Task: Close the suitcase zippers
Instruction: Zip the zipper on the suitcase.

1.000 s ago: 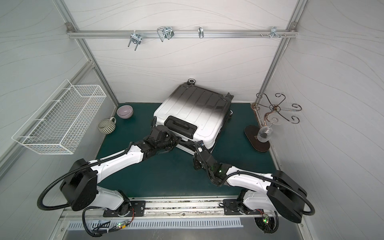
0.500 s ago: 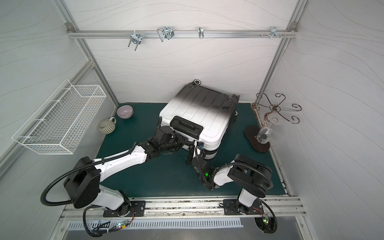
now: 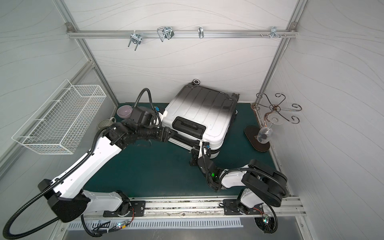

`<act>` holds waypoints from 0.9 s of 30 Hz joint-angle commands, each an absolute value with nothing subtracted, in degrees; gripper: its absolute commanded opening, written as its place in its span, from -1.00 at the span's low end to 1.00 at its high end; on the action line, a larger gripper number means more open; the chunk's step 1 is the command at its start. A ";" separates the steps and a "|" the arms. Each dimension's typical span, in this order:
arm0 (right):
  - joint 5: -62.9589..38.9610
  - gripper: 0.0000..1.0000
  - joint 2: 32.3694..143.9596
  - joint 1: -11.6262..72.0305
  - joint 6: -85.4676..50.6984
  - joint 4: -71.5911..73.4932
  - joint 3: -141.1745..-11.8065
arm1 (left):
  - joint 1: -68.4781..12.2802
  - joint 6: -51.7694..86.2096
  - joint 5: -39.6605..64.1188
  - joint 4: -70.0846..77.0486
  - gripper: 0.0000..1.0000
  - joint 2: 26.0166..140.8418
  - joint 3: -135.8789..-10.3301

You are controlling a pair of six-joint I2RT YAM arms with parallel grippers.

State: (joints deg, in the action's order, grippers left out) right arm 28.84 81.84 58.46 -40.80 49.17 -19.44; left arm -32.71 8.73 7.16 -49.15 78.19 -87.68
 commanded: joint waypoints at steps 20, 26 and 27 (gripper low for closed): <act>20.28 -1.00 66.44 45.35 -53.00 17.89 -18.52 | -40.75 -20.79 26.07 -61.03 0.23 109.61 -103.21; 21.26 -1.00 62.60 37.75 -49.40 9.24 -21.49 | -45.44 -16.38 35.94 -61.91 0.09 110.72 -98.57; 21.43 -1.00 62.57 36.94 -48.17 8.71 -21.93 | -46.59 -15.14 37.19 -60.81 0.08 110.13 -98.73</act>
